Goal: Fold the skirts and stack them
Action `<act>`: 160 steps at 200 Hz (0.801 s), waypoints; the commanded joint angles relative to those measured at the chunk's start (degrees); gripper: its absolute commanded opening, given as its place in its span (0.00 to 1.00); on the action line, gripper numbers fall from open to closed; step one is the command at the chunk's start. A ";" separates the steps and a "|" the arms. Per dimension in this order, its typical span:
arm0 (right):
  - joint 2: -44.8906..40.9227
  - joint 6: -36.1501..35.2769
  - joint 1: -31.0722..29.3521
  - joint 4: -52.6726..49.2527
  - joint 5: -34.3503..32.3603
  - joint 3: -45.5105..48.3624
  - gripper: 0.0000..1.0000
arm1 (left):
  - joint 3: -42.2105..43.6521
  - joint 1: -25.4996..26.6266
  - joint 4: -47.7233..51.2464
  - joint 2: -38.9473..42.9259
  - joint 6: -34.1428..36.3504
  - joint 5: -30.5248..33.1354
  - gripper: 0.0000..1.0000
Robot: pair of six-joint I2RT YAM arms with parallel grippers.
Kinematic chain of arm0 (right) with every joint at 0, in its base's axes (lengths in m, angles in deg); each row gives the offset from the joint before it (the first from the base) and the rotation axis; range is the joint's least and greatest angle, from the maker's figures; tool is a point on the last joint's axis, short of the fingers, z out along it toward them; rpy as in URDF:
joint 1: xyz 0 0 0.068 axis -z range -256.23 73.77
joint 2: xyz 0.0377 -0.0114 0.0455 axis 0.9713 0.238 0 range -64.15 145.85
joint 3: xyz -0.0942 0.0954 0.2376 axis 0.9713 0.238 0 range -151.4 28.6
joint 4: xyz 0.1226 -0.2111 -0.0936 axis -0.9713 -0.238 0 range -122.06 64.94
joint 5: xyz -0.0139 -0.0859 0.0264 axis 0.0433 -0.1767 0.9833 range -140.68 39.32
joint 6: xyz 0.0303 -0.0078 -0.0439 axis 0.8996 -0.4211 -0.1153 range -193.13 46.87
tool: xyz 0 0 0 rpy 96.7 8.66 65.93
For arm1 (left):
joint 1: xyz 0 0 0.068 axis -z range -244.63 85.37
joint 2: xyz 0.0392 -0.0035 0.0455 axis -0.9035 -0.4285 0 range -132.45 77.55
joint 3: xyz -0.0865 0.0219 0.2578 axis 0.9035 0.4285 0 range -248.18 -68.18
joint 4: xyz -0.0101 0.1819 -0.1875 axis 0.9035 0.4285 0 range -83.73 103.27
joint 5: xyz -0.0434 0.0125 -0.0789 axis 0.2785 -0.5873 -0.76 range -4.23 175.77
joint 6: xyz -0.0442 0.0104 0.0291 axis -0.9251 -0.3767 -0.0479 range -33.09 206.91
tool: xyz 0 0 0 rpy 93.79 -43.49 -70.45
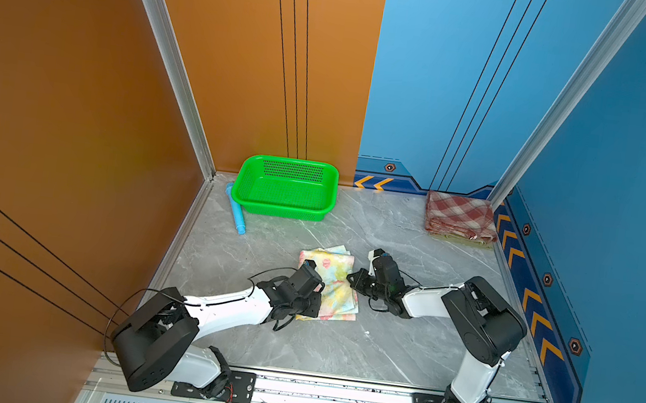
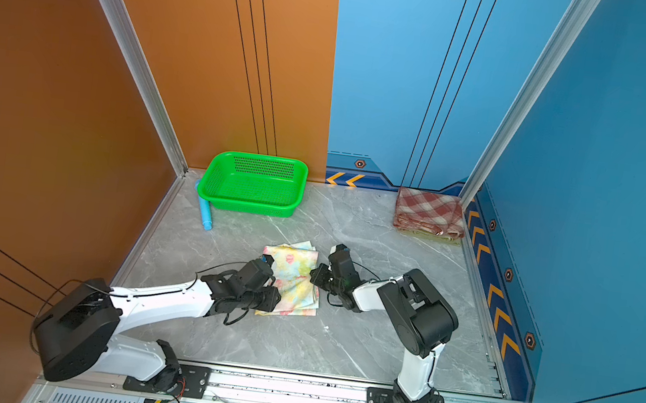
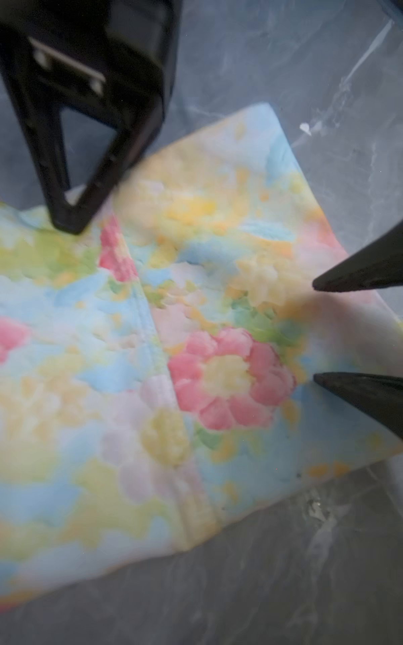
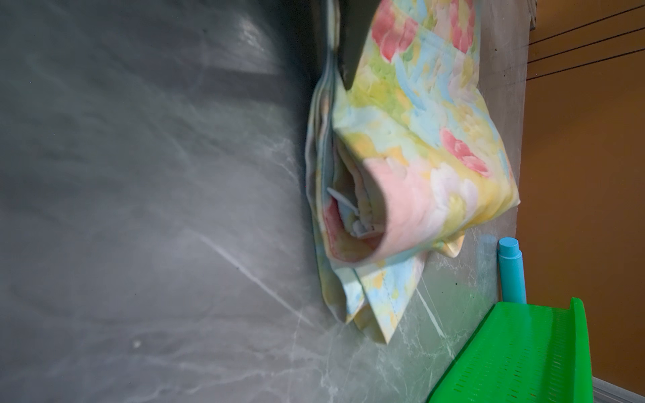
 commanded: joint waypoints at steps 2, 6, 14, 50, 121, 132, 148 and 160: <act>3.21 -0.96 0.35 -12.36 -3.21 2.00 0.00 | 0.95 1.00 -0.45 -1.13 -2.92 2.57 0.39; 3.08 -0.97 0.30 -12.39 -3.16 2.01 0.00 | 0.60 1.00 -0.10 -1.18 -2.92 2.74 0.39; 3.03 -1.10 0.22 -12.32 -3.26 2.05 0.00 | -0.23 0.81 0.78 -0.97 -2.31 3.11 0.40; 2.63 -1.23 -0.16 -12.10 -3.47 2.84 0.00 | -7.05 -4.30 3.55 -0.43 2.38 2.64 0.46; 0.72 -1.30 -0.91 -13.24 -4.35 2.59 0.00 | -27.62 -15.16 1.52 -20.78 9.07 -5.83 0.45; 0.25 -1.56 -0.87 -13.78 -4.55 2.49 0.00 | -28.91 -16.16 1.27 -23.15 9.84 -5.39 0.44; -0.21 -1.80 -0.84 -14.18 -4.66 2.49 0.00 | -29.55 -17.70 0.23 -26.20 10.29 -6.19 0.44; -0.31 -1.91 -0.77 -14.34 -4.72 2.49 0.00 | -29.67 -18.58 0.04 -28.08 10.44 -5.78 0.44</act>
